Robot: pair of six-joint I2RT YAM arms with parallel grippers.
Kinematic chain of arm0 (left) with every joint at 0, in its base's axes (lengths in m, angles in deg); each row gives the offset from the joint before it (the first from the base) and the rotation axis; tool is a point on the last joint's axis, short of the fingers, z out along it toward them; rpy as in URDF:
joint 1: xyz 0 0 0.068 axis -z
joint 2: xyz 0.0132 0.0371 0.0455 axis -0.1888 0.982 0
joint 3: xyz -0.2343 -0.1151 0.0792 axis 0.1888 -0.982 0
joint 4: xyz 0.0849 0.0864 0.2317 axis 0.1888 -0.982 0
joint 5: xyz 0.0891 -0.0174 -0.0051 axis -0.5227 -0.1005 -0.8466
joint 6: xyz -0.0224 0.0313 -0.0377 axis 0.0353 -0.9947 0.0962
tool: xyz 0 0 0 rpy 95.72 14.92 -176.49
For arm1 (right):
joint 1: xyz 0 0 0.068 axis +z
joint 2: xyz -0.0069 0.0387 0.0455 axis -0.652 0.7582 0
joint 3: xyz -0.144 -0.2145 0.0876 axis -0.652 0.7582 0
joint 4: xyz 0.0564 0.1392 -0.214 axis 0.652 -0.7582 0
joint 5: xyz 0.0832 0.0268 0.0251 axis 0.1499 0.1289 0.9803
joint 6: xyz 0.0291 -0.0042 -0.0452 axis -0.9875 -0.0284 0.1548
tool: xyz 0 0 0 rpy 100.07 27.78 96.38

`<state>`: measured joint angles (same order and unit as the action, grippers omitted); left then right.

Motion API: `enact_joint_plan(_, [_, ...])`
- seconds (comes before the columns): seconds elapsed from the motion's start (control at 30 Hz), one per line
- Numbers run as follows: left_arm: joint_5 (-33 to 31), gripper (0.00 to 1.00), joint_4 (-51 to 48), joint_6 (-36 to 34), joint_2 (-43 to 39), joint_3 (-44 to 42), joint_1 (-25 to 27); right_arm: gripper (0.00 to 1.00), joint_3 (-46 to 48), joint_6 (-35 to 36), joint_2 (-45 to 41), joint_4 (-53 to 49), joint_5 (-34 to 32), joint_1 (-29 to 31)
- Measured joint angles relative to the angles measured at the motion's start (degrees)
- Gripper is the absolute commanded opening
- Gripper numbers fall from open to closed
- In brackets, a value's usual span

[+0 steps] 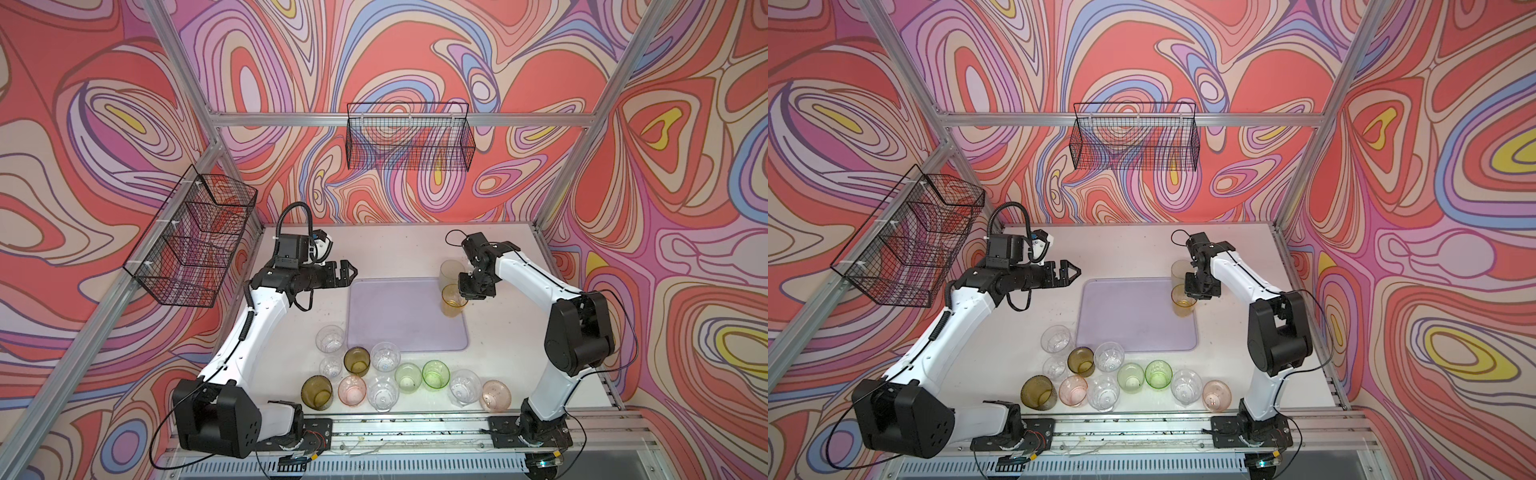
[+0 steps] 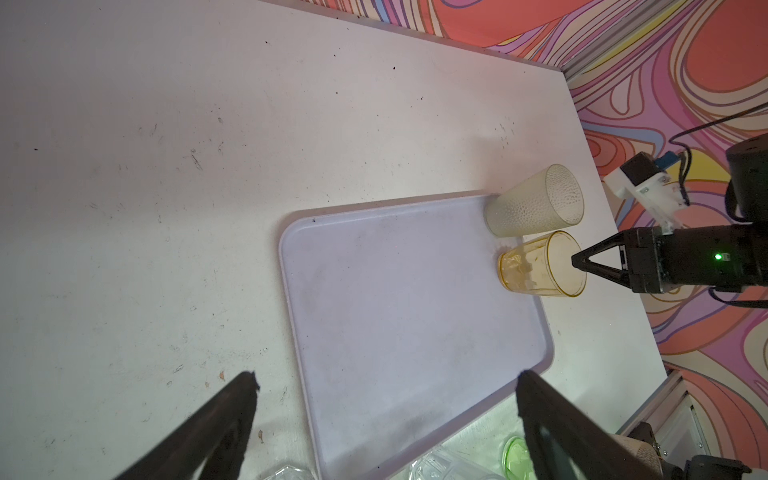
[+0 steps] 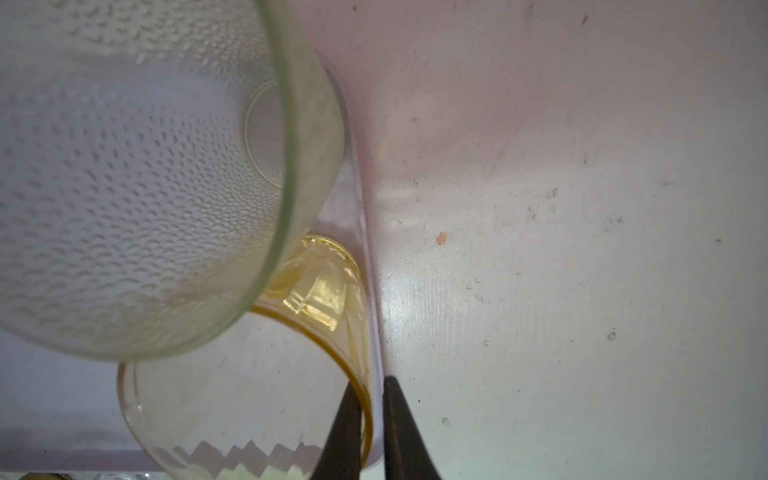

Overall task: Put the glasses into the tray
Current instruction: 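Lower the yellow cup onto the tray and open the right gripper, then move the right gripper back over the cups nearer the robot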

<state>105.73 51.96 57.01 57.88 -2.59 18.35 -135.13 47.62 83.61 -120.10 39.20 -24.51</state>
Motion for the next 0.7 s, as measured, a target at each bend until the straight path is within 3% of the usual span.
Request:
enact_joint_plan(0.3, [0.0,1.00,0.0,0.0,0.0,0.0,0.0,0.30,-0.9,0.9,-0.5,-0.9,0.2,0.0])
enact_joint_plan(0.7, [-0.1,1.00,0.0,0.0,0.0,0.0,0.0,0.31,-1.0,2.1,-10.8,-5.5,2.7,0.0])
